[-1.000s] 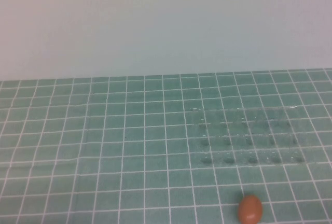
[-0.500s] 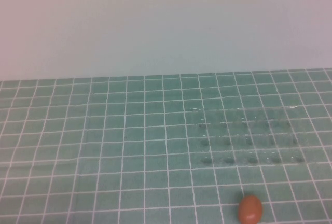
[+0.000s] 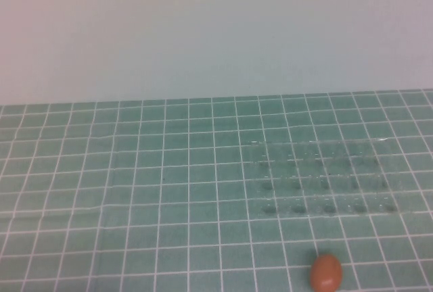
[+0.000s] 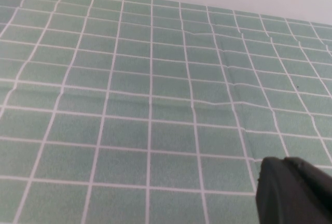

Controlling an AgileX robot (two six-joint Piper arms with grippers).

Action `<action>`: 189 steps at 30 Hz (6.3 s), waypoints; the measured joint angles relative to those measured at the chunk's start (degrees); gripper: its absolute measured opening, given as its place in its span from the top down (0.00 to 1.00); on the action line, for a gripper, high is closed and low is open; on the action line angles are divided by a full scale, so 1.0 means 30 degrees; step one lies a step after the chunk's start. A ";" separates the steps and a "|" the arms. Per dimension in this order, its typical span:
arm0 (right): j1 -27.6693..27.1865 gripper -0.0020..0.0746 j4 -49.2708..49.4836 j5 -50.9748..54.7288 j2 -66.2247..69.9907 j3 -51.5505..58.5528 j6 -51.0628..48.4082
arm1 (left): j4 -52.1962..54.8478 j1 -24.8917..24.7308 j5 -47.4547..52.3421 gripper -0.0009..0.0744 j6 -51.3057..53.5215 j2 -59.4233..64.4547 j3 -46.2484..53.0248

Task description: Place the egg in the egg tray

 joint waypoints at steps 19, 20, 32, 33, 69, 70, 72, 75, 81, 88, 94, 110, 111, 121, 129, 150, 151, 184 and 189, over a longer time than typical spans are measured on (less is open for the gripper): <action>0.0000 0.98 -0.5396 -0.7966 0.0000 0.0000 0.3902 | 0.0000 0.0000 0.0000 0.99 0.0000 0.0000 0.0000; 0.0000 0.98 -0.5488 -0.8920 0.0000 0.0000 0.4531 | 0.0000 0.0000 0.0000 0.99 0.0000 0.0000 0.0000; 0.0000 0.98 -0.3417 -1.7402 0.0000 0.0000 0.9692 | 0.0000 0.0000 0.0000 0.99 0.0000 0.0000 0.0000; 0.0000 0.98 -0.3287 -1.6967 0.0000 -0.0055 1.0626 | 0.0000 0.0000 0.0000 0.99 0.0000 0.0000 0.0000; 0.0000 0.98 -0.9423 -2.6070 1.6376 -0.8413 1.1911 | 0.0000 0.0000 0.0000 0.99 0.0000 0.0000 0.0000; 0.0000 0.98 -0.8665 -2.5772 1.6376 -0.8413 1.1164 | 0.0000 0.0000 0.0000 0.99 0.0000 0.0000 0.0000; 0.0000 0.98 -0.7257 -2.5338 1.6376 -0.8413 1.0252 | 0.0000 0.0000 0.0000 0.99 0.0000 0.0000 0.0000; 0.0000 0.98 -0.5672 -2.4989 1.6376 -0.8413 0.9674 | 0.0000 0.0000 0.0000 0.99 0.0000 0.0000 0.0000; 0.0127 0.98 -0.4372 -2.4907 1.6376 -0.8413 0.9355 | 0.0000 0.0000 0.0000 0.99 0.0000 0.0000 0.0000; 0.0127 0.98 -0.2567 -2.5795 1.6376 -0.8003 0.9355 | 0.0000 0.0000 0.0000 0.99 0.0000 0.0000 0.0000; 0.0199 0.98 0.0897 -2.4774 1.6376 -0.7533 0.7420 | 0.0000 0.0000 0.0000 0.99 0.0000 0.0000 0.0000; 0.7431 0.98 1.2007 -0.3002 1.6404 -0.8891 -0.0588 | 0.0000 0.0000 0.0000 0.99 0.0000 0.0000 0.0000; 0.8071 0.98 1.2455 -0.1147 1.6440 -0.9569 -0.1211 | 0.0000 0.0000 0.0000 0.99 0.0000 0.0000 0.0000; 1.3434 0.98 1.4013 0.5970 1.8726 -1.5039 -0.3805 | 0.0000 0.0000 0.0000 0.99 0.0000 0.0000 0.0000; 1.5178 0.98 1.3989 0.6222 2.4069 -1.5490 0.0190 | 0.0000 0.0000 0.0000 0.99 0.0000 0.0000 0.0000; 1.5208 0.30 1.8328 0.3876 3.1680 -1.7689 0.3231 | 0.0000 0.0000 0.0000 0.99 0.0000 0.0000 0.0000; 1.5208 0.30 1.8328 0.3847 3.1933 -1.7689 0.3311 | 0.0000 0.0000 0.0000 0.99 0.0000 0.0000 0.0000; 1.5208 0.50 1.5928 0.1897 3.4108 -1.8204 -0.0455 | 0.0000 -0.0243 0.0000 0.99 0.0000 0.0000 0.0000; 1.5208 0.51 1.5152 0.0513 3.3672 -1.8468 -0.2066 | 0.0000 -0.0243 0.0000 0.99 0.0000 0.0000 0.0000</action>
